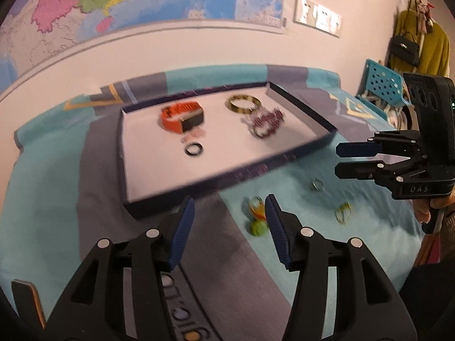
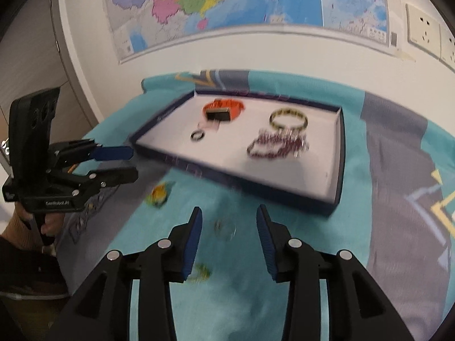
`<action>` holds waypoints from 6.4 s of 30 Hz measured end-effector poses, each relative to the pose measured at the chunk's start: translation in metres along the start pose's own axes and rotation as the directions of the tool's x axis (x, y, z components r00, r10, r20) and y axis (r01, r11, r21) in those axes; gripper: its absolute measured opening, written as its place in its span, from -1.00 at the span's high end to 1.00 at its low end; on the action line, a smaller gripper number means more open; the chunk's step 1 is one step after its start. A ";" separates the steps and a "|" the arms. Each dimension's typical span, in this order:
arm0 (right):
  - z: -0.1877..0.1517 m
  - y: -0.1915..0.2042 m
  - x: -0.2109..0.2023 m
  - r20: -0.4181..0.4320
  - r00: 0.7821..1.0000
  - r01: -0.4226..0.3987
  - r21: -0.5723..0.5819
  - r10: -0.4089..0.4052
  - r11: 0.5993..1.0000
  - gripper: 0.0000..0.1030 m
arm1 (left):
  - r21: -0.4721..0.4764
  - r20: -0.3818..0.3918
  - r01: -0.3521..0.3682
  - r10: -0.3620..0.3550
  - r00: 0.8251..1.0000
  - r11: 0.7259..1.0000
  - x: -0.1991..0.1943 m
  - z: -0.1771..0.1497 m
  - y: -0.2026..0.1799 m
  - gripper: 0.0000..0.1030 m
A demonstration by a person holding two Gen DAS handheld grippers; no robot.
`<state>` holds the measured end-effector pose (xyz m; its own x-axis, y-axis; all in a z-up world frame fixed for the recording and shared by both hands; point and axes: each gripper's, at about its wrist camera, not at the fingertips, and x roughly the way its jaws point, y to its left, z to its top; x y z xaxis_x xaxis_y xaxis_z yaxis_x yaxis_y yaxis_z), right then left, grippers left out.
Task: Organize jewelry
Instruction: 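Move both tools out of the tray toward the jewelry on the cloth, then close the left tool on the yellow-green pendant while the right tool grasps the gold chain, then lift and carry the pendant and gold chain into the box tray with both tools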
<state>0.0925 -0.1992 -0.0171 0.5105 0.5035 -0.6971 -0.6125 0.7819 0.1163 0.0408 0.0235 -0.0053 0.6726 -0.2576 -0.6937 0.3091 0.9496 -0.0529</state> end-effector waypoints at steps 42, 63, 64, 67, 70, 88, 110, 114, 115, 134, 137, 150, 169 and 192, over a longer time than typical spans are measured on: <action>-0.044 0.019 0.007 -0.033 0.999 0.000 0.041 0.001 0.999 0.87 | -0.035 -0.115 0.123 -0.127 0.985 0.992 0.020 -0.023 -0.023 0.73; -0.046 0.020 0.005 -0.038 0.999 -0.016 0.054 0.018 0.998 0.91 | -0.046 -0.078 0.195 -0.198 0.977 0.980 -0.003 -0.032 -0.017 0.35; -0.046 0.020 0.005 -0.038 0.999 -0.016 0.054 0.018 0.998 0.91 | -0.036 -0.079 0.189 -0.192 0.978 0.981 -0.003 -0.032 -0.018 0.35; -0.046 0.020 0.005 -0.038 0.999 -0.016 0.054 0.018 0.998 0.91 | -0.011 -0.084 0.166 -0.166 0.983 0.986 0.000 -0.030 -0.022 0.35; -0.045 0.020 0.005 -0.038 0.999 -0.016 0.054 0.018 0.998 0.91 | 0.024 -0.090 0.142 -0.139 0.986 0.990 0.006 -0.027 -0.028 0.36; -0.040 0.016 -0.001 -0.009 1.000 -0.029 0.066 0.030 0.997 0.91 | 0.023 -0.122 0.117 -0.113 0.986 0.993 0.019 -0.026 -0.033 0.69; -0.008 0.010 -0.010 0.070 0.997 -0.022 0.053 0.018 0.998 0.91 | -0.010 -0.020 0.127 -0.127 0.992 0.992 -0.005 -0.002 -0.023 0.69; -0.002 0.009 -0.009 0.075 0.997 -0.026 0.048 0.022 0.999 0.91 | -0.011 -0.006 0.122 -0.122 0.992 0.992 -0.008 0.003 -0.021 0.69; -0.001 0.009 -0.008 0.076 0.997 -0.025 0.046 0.022 0.999 0.91 | -0.012 -0.003 0.121 -0.121 0.993 0.993 -0.008 0.004 -0.020 0.69; 0.026 0.000 -0.001 0.097 0.995 -0.006 0.028 0.003 1.000 0.91 | -0.017 0.029 0.090 -0.089 0.996 0.996 -0.007 0.021 -0.013 0.69; 0.028 -0.002 0.001 0.094 0.996 0.000 0.029 -0.003 1.000 0.91 | -0.017 0.033 0.082 -0.081 0.996 0.996 -0.005 0.024 -0.011 0.69; 0.041 -0.010 0.007 0.103 0.994 0.018 0.029 -0.021 0.999 0.91 | -0.016 0.047 0.051 -0.050 0.998 0.999 -0.002 0.036 -0.005 0.69; 0.058 -0.023 0.023 0.085 0.996 0.040 0.028 -0.042 0.999 0.91 | -0.039 0.037 0.001 0.001 0.999 0.999 0.018 0.051 0.012 0.69; 0.067 -0.032 0.049 0.043 0.997 0.060 0.050 -0.062 0.997 0.91 | -0.069 -0.012 -0.024 0.023 1.000 0.997 0.049 0.056 0.024 0.69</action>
<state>0.1775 -0.1750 -0.0076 0.5725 0.4695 -0.6721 -0.5500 0.8279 0.1098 0.1187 0.0235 -0.0003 0.6713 -0.2338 -0.7034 0.2463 0.9654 -0.0858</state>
